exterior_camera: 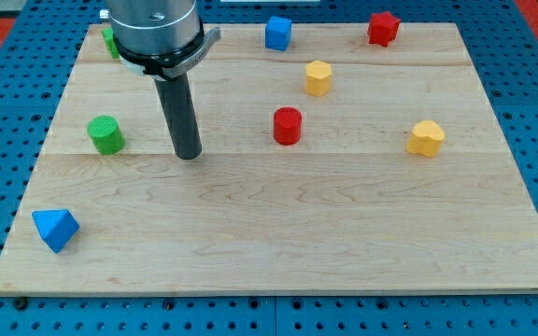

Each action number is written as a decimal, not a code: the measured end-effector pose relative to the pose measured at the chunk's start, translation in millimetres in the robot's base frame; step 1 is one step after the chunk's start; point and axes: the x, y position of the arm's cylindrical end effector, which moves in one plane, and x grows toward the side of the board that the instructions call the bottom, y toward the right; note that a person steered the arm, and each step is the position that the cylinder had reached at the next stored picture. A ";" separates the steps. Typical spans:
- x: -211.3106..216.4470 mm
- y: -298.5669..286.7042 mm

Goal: Push the red circle towards the bottom center

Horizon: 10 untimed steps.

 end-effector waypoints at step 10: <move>-63.1 129.8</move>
